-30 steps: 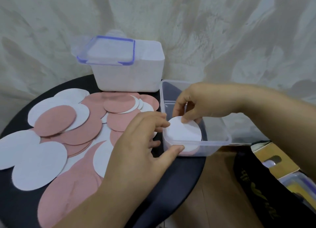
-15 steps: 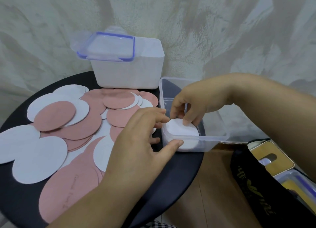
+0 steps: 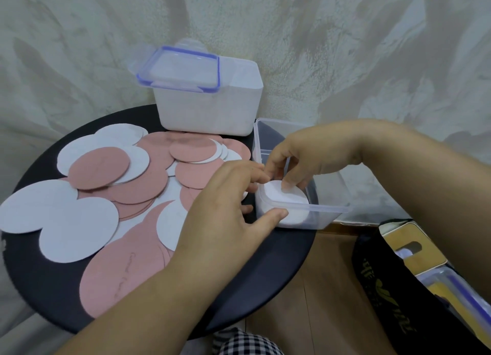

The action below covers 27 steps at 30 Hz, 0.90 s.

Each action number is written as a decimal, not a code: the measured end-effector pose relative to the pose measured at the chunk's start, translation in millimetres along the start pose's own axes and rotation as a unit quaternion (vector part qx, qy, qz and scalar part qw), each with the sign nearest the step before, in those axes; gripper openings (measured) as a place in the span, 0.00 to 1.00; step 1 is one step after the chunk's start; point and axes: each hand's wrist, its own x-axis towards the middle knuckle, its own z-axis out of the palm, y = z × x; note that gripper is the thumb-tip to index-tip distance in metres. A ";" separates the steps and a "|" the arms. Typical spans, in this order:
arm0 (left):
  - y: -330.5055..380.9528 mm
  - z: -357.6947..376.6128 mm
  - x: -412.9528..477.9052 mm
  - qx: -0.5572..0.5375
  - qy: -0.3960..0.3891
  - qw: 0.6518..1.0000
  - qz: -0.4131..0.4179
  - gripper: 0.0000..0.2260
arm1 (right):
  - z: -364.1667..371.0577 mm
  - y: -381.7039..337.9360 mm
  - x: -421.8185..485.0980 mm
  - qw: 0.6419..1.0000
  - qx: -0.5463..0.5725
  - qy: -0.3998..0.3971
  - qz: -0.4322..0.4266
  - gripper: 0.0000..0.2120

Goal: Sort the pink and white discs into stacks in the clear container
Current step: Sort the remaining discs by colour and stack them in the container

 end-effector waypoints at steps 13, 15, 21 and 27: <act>0.9 -92.2 -46.3 0.134 0.033 0.990 -0.037 0.09 | 65.7 -61.1 -49.3 0.905 0.122 0.376 -0.159 0.08; -6.3 -99.4 -64.5 0.187 0.021 0.982 -0.019 0.13 | 88.8 -73.9 -42.1 0.905 0.111 0.371 -0.177 0.07; -22.4 -101.2 -114.1 0.267 -0.027 0.963 0.031 0.17 | 160.6 -78.7 -11.5 0.918 -0.052 0.351 -0.178 0.20; -29.6 -109.1 -124.3 0.275 -0.066 0.956 0.075 0.17 | 176.2 -63.2 -20.6 0.879 -0.001 0.447 -0.166 0.18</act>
